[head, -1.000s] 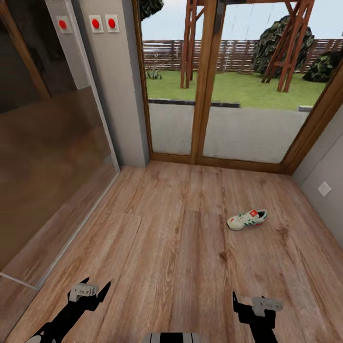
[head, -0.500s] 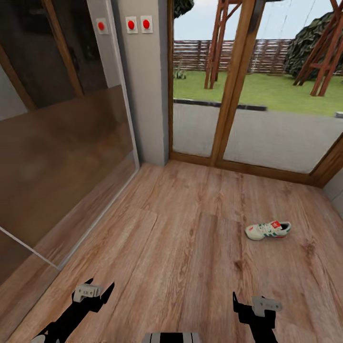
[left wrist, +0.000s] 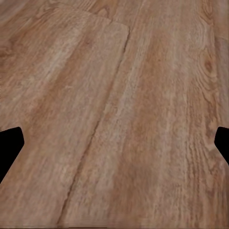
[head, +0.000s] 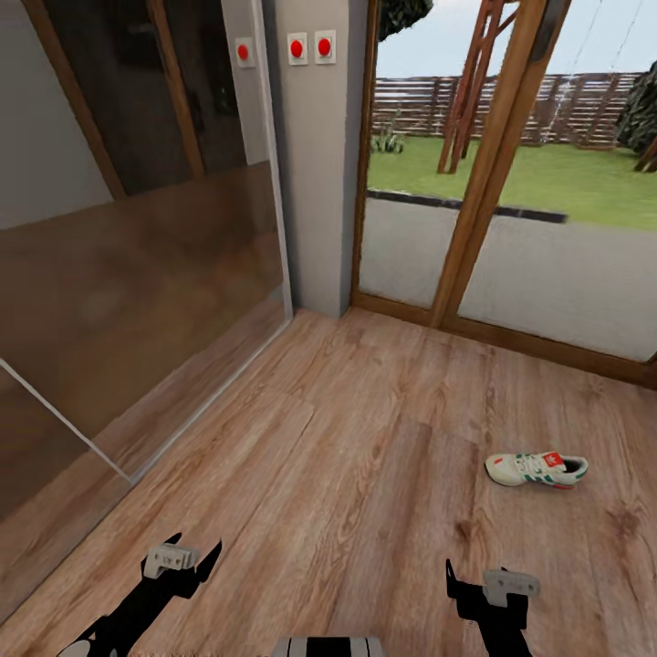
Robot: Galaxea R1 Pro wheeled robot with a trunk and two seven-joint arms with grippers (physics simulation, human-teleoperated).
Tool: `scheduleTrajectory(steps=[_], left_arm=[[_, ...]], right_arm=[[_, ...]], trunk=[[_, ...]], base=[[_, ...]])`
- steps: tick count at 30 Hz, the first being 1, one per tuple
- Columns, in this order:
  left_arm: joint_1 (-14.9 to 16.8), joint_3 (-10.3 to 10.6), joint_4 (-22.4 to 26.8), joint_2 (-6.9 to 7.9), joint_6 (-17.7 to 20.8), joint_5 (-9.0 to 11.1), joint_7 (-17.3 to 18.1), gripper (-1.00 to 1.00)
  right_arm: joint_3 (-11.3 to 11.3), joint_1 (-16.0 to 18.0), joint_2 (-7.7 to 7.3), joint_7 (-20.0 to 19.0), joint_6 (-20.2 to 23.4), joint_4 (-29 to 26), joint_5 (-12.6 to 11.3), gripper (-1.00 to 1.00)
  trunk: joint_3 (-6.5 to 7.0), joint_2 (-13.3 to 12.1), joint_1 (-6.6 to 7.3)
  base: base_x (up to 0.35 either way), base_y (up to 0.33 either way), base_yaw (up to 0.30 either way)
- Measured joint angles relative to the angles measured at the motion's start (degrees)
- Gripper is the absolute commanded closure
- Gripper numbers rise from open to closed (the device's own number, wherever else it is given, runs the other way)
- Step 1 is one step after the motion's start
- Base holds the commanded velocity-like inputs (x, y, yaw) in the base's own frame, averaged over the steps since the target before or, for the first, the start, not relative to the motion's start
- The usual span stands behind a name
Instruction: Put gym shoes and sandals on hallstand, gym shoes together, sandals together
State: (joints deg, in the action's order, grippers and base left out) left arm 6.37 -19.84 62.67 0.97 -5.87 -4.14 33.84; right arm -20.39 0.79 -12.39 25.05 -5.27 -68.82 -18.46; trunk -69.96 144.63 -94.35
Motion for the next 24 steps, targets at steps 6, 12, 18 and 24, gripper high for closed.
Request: scheduleTrajectory(steps=[6, 12, 18, 24], left_arm=[[0.00, 0.04, 0.00, 0.00, -0.01, -0.04, 0.00, -1.00], [0.00, 0.08, -0.01, 0.00, -0.01, -0.06, 0.00, -1.00], [-0.01, 0.10, -0.01, 0.00, -0.01, -0.07, 0.00, -1.00], [-0.01, 0.12, -0.01, 0.00, -0.01, -0.07, 0.00, -1.00]], right_arm=[[0.00, 0.00, 0.00, 0.00, 0.00, 0.00, 0.00, -1.00], [0.00, 0.00, 0.00, 0.00, 0.00, 0.00, 0.00, -1.00], [-0.02, 0.00, 0.00, 0.00, 0.00, -0.01, 0.02, -1.00], [-0.02, 0.00, 0.00, 0.00, 0.00, 0.00, 0.04, -1.00]], trunk=[[0.00, 0.00, 0.00], [0.00, 0.00, 0.00], [0.00, 0.00, 0.00], [0.00, 0.00, 0.00]], base=[[0.000, -0.298, 0.188], [0.000, -0.301, 0.074], [0.000, -0.303, 0.027], [0.000, -0.304, 0.010]])
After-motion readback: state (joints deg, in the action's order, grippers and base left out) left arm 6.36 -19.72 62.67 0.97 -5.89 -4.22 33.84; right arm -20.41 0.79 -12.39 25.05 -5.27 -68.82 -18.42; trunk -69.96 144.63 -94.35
